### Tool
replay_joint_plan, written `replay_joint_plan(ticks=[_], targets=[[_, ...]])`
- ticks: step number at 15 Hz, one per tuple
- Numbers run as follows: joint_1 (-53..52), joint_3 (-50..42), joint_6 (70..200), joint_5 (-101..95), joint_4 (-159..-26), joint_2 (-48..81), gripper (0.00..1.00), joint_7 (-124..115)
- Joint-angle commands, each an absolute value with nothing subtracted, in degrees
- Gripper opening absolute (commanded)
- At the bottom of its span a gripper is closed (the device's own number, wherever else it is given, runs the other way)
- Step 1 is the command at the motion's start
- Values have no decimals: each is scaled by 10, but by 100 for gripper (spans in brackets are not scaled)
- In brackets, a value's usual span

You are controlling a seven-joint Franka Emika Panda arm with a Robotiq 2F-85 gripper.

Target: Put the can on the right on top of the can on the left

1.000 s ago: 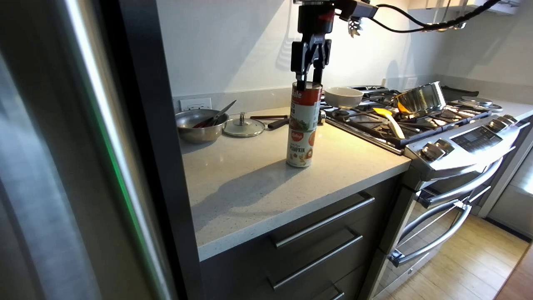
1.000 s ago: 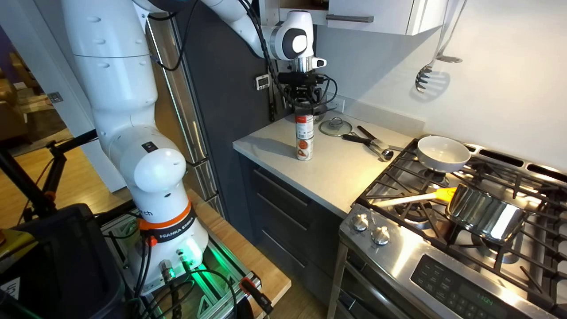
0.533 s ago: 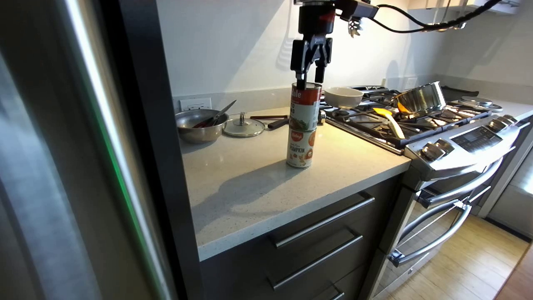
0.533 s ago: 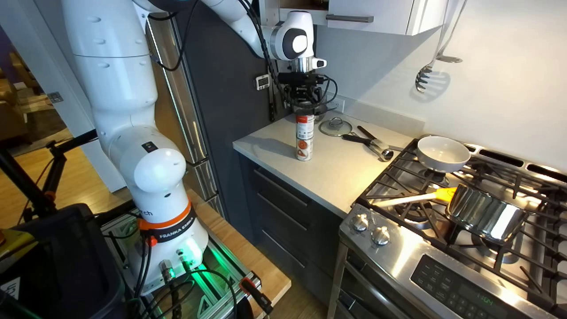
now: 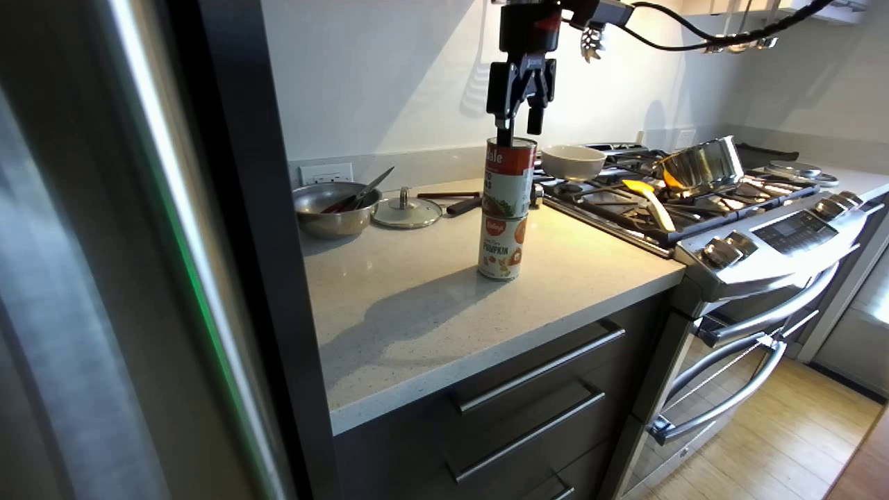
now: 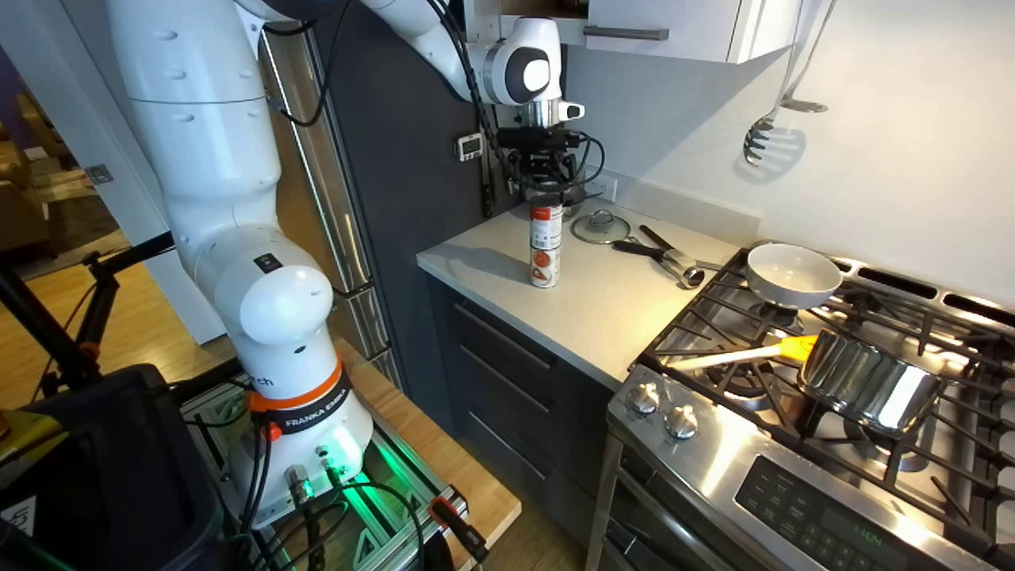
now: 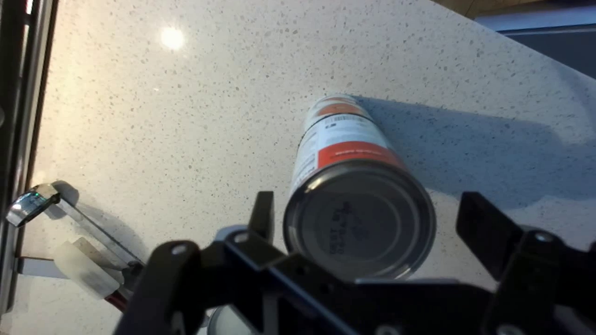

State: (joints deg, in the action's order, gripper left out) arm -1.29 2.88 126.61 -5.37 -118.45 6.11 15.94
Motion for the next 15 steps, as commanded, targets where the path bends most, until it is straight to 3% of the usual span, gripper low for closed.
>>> replay_joint_plan(ticks=[1,15], targets=[[-15,24,1254,-77,-1193,25,100,139],[-2,11,1275,-89,-1230,-127,100,82]])
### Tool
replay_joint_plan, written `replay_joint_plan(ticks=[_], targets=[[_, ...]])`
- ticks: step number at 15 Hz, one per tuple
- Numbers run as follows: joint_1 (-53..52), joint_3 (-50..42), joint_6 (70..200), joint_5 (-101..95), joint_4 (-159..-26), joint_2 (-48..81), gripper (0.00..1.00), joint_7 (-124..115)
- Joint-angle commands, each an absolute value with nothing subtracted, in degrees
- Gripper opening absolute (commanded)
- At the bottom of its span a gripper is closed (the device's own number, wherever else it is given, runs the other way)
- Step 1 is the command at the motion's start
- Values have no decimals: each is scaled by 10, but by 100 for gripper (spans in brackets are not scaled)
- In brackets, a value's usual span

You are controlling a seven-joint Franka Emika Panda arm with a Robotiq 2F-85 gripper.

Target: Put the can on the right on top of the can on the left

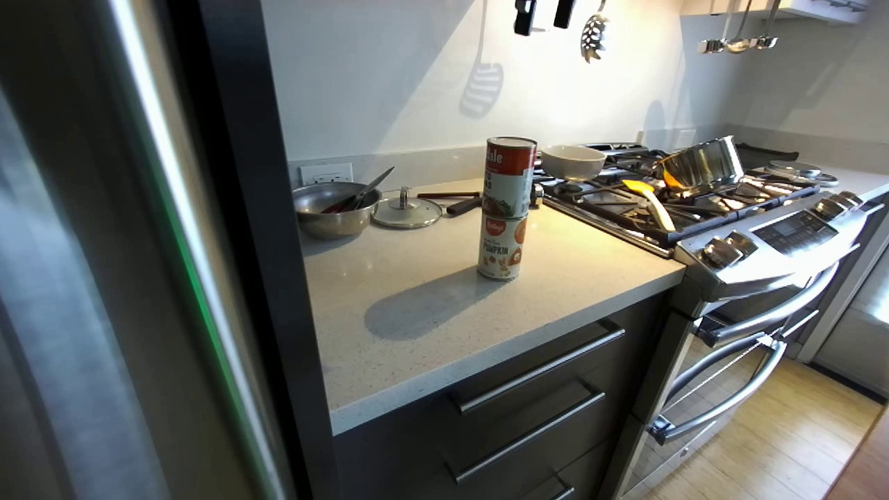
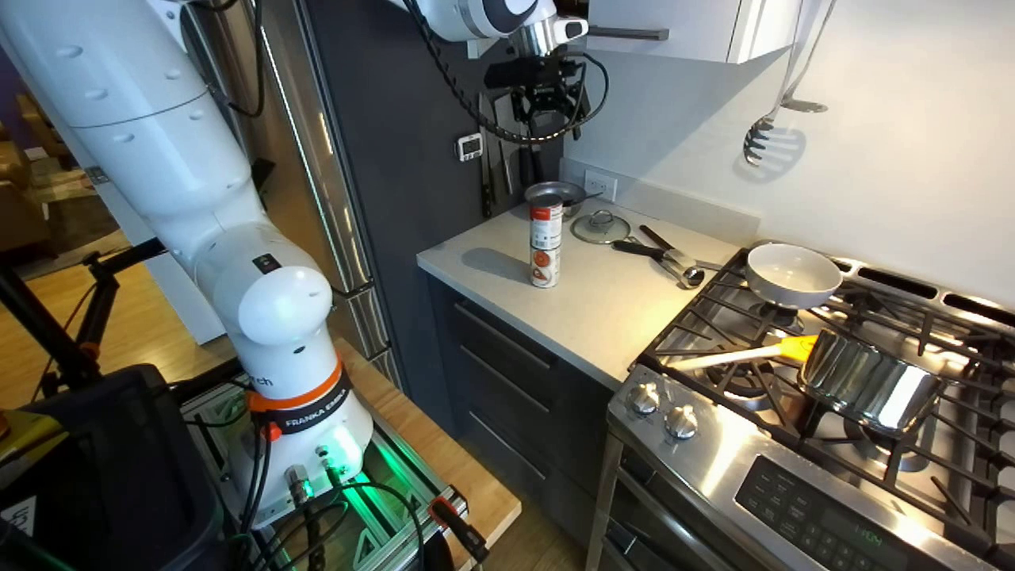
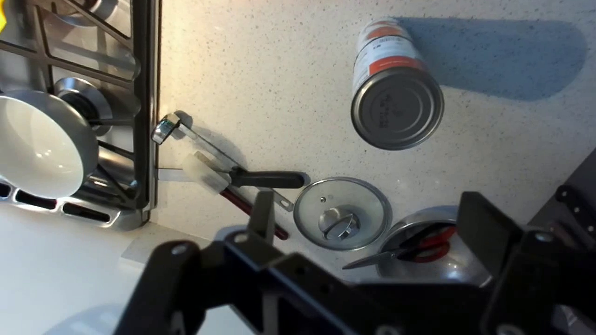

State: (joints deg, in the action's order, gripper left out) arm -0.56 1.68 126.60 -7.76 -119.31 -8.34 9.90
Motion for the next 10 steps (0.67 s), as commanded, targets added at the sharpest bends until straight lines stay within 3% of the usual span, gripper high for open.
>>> replay_joint_plan(ticks=[1,10], targets=[[-1,8,1276,-85,-1237,-138,100,82],[-4,2,1266,-75,-1233,-139,100,95]])
